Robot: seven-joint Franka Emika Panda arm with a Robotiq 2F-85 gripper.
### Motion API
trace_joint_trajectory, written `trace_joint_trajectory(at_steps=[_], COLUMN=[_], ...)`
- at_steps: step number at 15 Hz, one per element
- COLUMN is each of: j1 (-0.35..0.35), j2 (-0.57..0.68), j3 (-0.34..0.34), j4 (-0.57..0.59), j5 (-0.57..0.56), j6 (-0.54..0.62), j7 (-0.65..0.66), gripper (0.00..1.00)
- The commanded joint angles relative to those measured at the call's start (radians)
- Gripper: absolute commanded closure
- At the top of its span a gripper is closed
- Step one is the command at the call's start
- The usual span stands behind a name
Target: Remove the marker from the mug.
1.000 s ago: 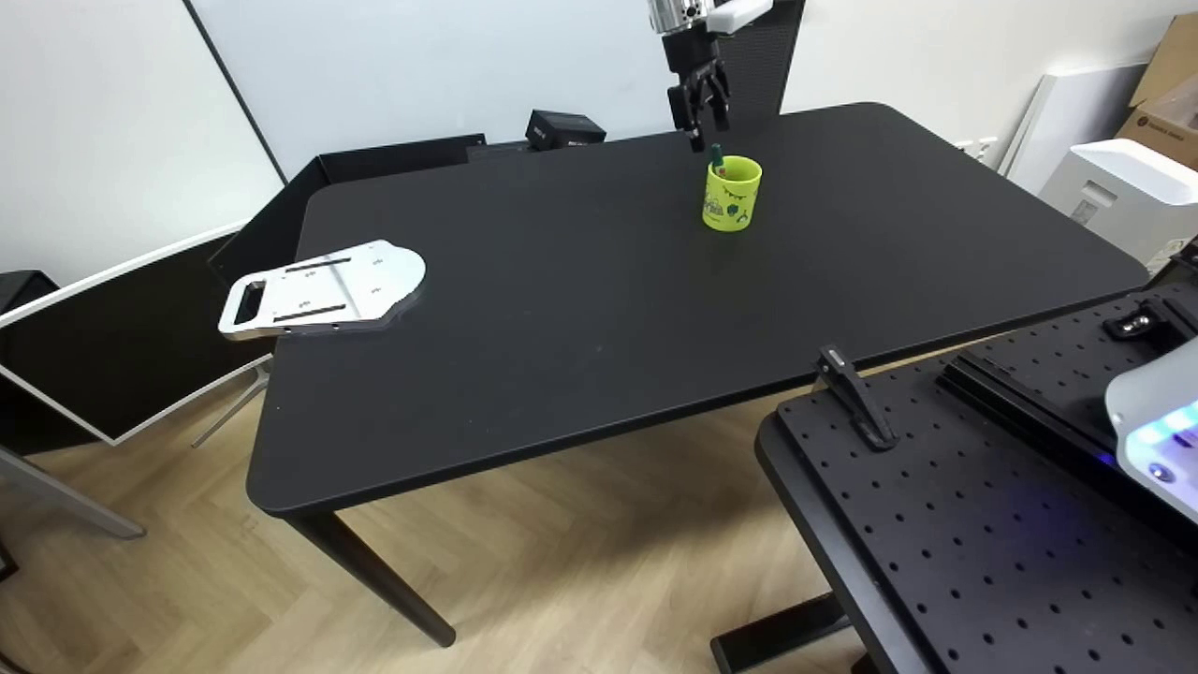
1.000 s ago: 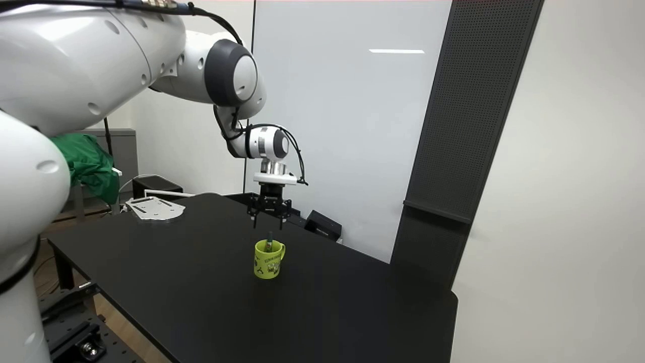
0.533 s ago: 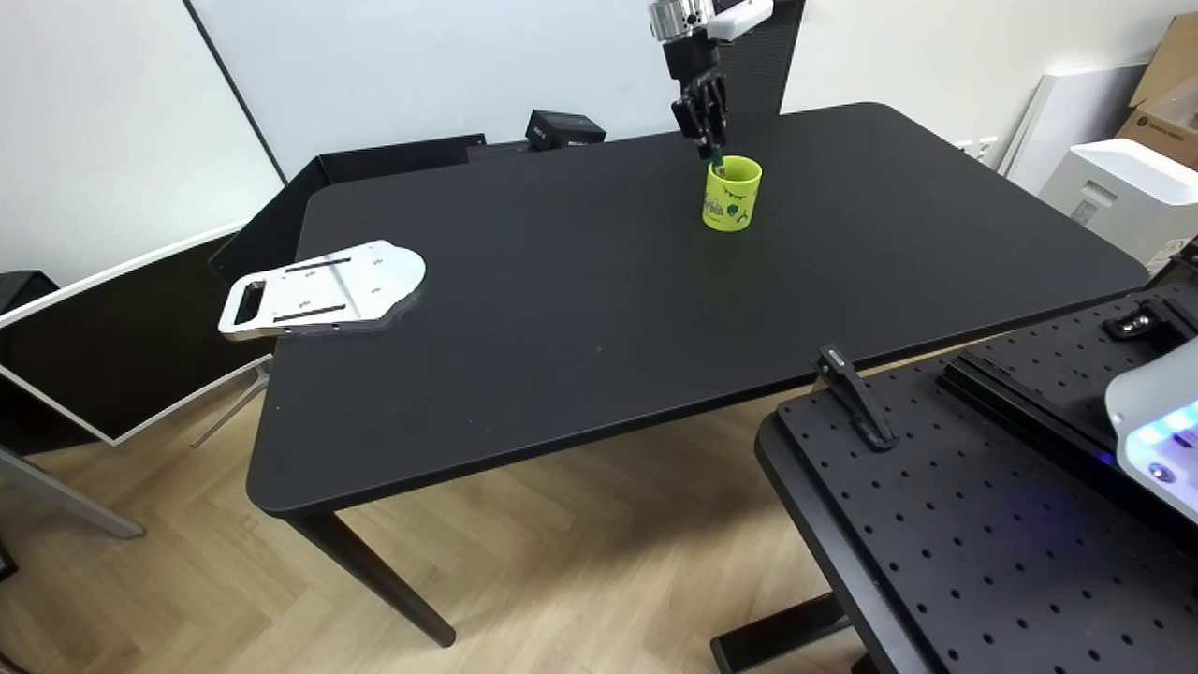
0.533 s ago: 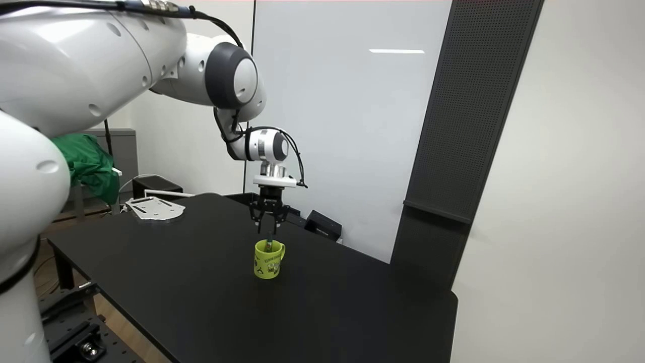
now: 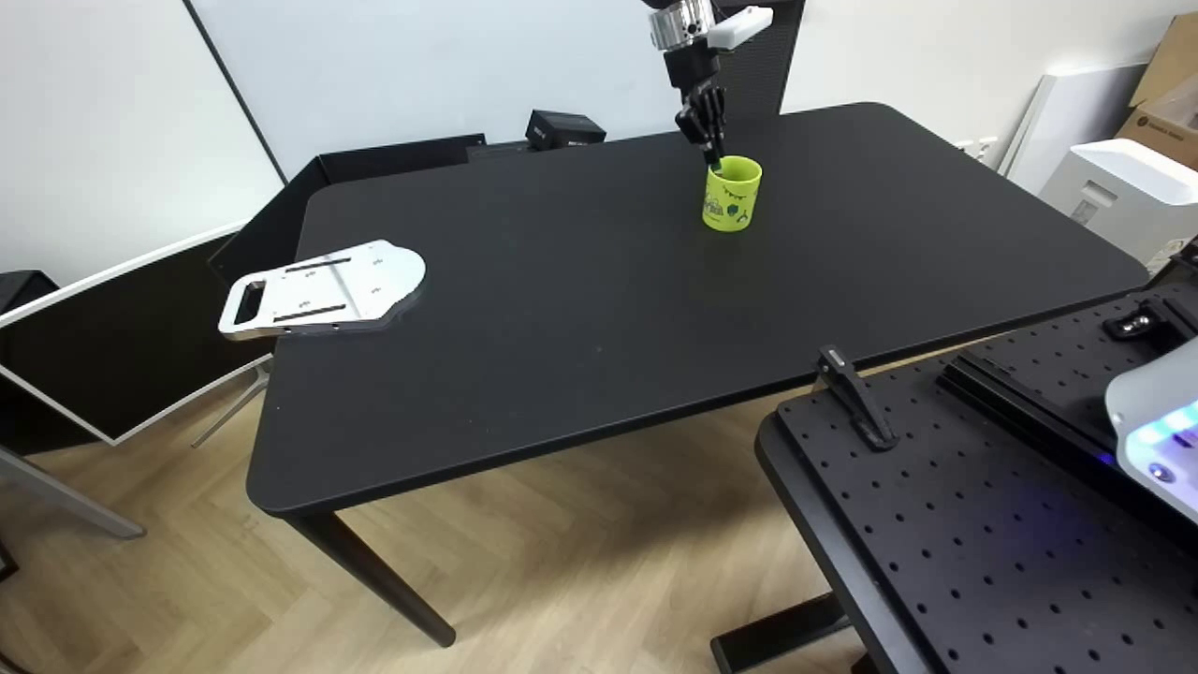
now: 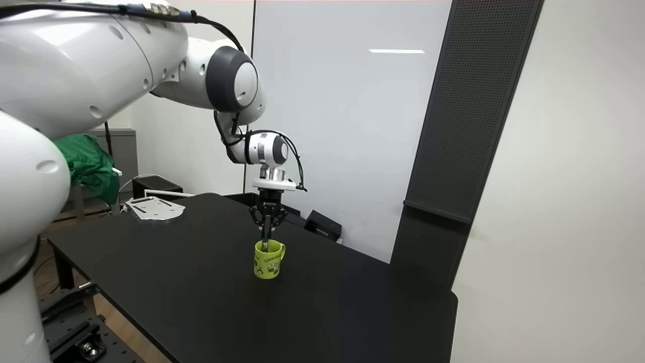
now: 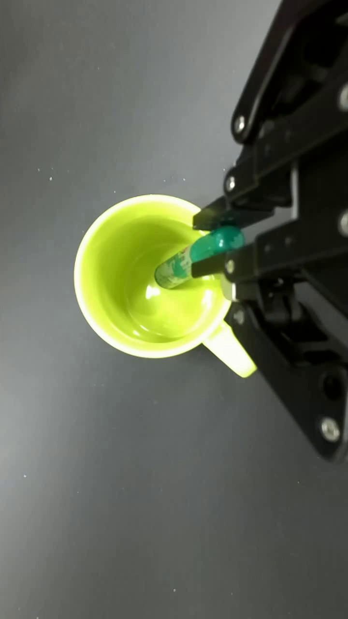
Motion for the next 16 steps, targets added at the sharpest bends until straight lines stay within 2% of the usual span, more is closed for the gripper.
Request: trace_joint_trajectory(at_steps=[1, 16], j1=[-0.005, -0.017], j2=[0.019, -0.059], j3=[0.001, -0.023], j4=[0.037, 0.161], j5=[0.001, -0.004], j6=[-0.02, -0.302], j7=[-0.001, -0.003], gripper=[0.95, 0.95])
